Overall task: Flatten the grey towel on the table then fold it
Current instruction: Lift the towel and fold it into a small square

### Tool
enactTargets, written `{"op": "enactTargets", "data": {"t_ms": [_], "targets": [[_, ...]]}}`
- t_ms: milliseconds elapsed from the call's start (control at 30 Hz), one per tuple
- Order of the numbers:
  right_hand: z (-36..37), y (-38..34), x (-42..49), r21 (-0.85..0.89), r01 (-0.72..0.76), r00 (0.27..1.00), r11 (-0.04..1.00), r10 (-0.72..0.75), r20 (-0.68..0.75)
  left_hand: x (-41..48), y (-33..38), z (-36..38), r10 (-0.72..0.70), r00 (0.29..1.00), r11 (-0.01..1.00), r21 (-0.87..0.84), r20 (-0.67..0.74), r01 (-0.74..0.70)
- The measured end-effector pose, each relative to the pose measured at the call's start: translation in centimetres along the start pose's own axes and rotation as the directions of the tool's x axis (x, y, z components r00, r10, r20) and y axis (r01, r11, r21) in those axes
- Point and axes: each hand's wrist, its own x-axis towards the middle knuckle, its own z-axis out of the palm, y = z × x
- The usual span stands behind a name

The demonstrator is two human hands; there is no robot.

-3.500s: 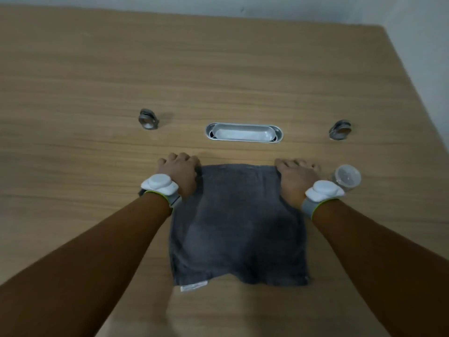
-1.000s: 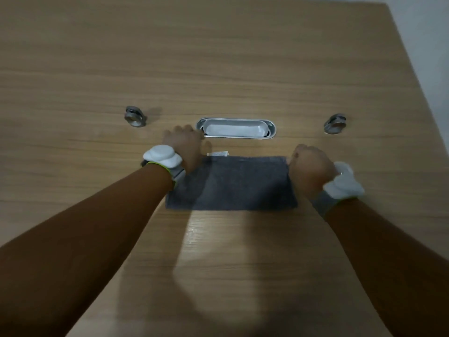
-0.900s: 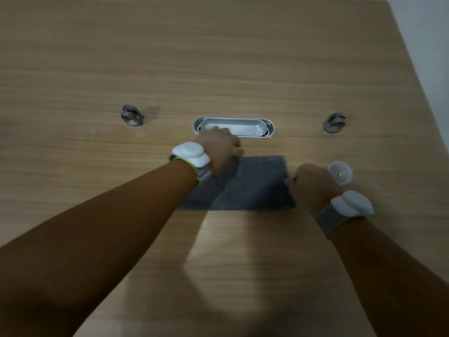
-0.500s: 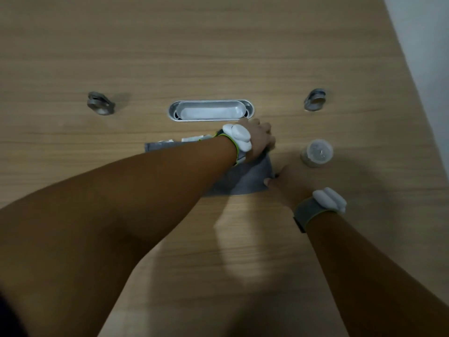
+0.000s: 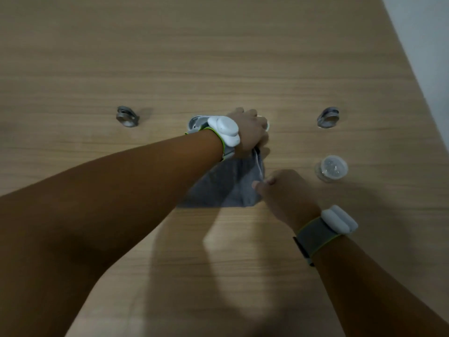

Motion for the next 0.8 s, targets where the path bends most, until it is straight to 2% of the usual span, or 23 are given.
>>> {"op": "enactTargets", "data": {"t_ms": [67, 133, 167, 267, 467, 600, 667, 733, 800], "targets": [[1.3, -2.9, -0.7, 0.092, 0.095, 0.995, 0.991, -0.093, -0.035, -3.3, -1.9, -0.1, -0.028, 1.000, 1.000, 0.010, -0.006, 0.028], [2.7, -5.0, -0.9, 0.225, 0.121, 0.991, 0.967, -0.107, -0.075, -5.8, -3.3, 0.3, -0.062, 0.998, 0.998, 0.013, 0.001, 0.062], [3.9, -6.2, -0.7, 0.233, 0.134, 0.990, 0.963, -0.119, -0.077, -7.3, -4.1, 0.7, -0.091, 0.996, 0.996, 0.015, 0.013, 0.091], [6.2, -10.1, -1.0, 0.121, 0.116, 0.983, 0.986, -0.131, 0.128, -10.6, -5.8, 2.3, -0.185, 0.981, 0.983, -0.002, 0.052, 0.185], [10.4, -14.8, -1.5, 0.026, 0.182, 0.963, 0.983, -0.183, 0.200, -14.7, -7.7, 6.3, -0.340, 0.935, 0.928, -0.123, 0.105, 0.351], [10.6, -13.5, -1.1, 0.049, 0.212, 0.924, 0.976, -0.217, 0.315, -16.1, -7.3, 8.6, -0.464, 0.883, 0.855, -0.224, 0.073, 0.468], [9.8, -11.1, -0.4, 0.058, 0.181, 0.954, 0.982, -0.190, 0.232, -16.5, -5.9, 9.3, -0.536, 0.844, 0.797, -0.321, 0.014, 0.512], [9.0, -8.5, -0.2, 0.051, 0.194, 0.981, 0.980, -0.193, -0.008, -17.0, -3.5, 10.5, -0.560, 0.826, 0.767, -0.411, -0.057, 0.492], [8.3, -6.8, 0.1, 0.024, 0.235, 0.959, 0.972, -0.228, -0.166, -16.9, -0.5, 11.9, -0.542, 0.830, 0.772, -0.471, -0.137, 0.426]]}}
